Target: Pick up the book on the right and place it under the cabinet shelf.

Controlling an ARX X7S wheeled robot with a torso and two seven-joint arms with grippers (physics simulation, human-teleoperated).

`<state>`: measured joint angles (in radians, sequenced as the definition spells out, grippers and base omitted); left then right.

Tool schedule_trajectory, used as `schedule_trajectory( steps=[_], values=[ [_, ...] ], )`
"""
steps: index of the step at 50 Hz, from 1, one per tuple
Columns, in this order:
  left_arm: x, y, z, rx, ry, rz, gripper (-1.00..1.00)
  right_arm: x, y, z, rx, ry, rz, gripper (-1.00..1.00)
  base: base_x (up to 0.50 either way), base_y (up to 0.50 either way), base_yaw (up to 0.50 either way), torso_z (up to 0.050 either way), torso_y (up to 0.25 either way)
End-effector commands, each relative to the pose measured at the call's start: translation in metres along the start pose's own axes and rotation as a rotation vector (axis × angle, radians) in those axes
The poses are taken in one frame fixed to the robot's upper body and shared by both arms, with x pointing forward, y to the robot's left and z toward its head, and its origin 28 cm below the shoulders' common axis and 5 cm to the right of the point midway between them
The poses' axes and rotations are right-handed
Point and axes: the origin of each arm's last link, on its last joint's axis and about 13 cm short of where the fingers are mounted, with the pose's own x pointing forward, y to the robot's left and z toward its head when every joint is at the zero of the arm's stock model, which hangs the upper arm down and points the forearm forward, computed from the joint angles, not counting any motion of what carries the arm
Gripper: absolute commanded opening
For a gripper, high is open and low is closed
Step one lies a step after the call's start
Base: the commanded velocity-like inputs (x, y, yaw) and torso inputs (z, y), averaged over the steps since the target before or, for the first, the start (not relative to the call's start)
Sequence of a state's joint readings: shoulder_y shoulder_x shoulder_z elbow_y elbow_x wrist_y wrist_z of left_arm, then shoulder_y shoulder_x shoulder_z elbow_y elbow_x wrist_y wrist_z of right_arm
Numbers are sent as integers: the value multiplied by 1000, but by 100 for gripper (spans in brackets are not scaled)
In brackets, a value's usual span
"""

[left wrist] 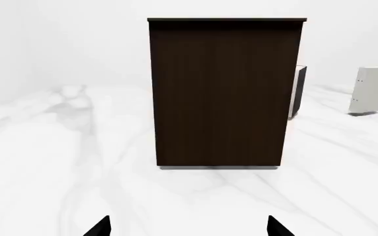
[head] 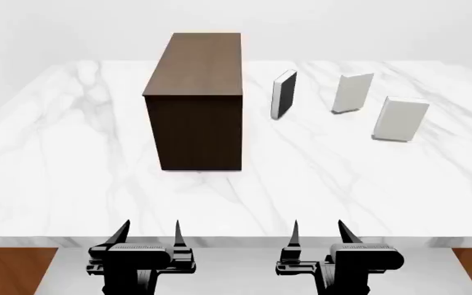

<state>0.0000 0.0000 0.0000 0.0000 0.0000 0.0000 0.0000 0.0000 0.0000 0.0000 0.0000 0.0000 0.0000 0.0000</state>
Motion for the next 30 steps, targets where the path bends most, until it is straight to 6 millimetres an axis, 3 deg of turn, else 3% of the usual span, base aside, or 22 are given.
schedule_trajectory(
  steps=[1, 6, 16, 30],
  values=[
    [0, 0, 4, 0, -8, 0, 100, 0, 1, 3, 1, 0, 2, 100, 0, 0, 0, 0, 0],
    [-1, 0, 31, -19, -41, -10, 100, -1, 1, 25, -9, 22, 14, 100, 0, 0, 0, 0, 0],
    [10, 7, 106, -19, -157, -11, 100, 11, -4, 93, -73, -84, 36, 100, 0, 0, 0, 0, 0],
    [21, 8, 192, 8, -301, -48, 100, 23, -11, 170, -125, -224, 49, 100, 0, 0, 0, 0, 0]
  ],
)
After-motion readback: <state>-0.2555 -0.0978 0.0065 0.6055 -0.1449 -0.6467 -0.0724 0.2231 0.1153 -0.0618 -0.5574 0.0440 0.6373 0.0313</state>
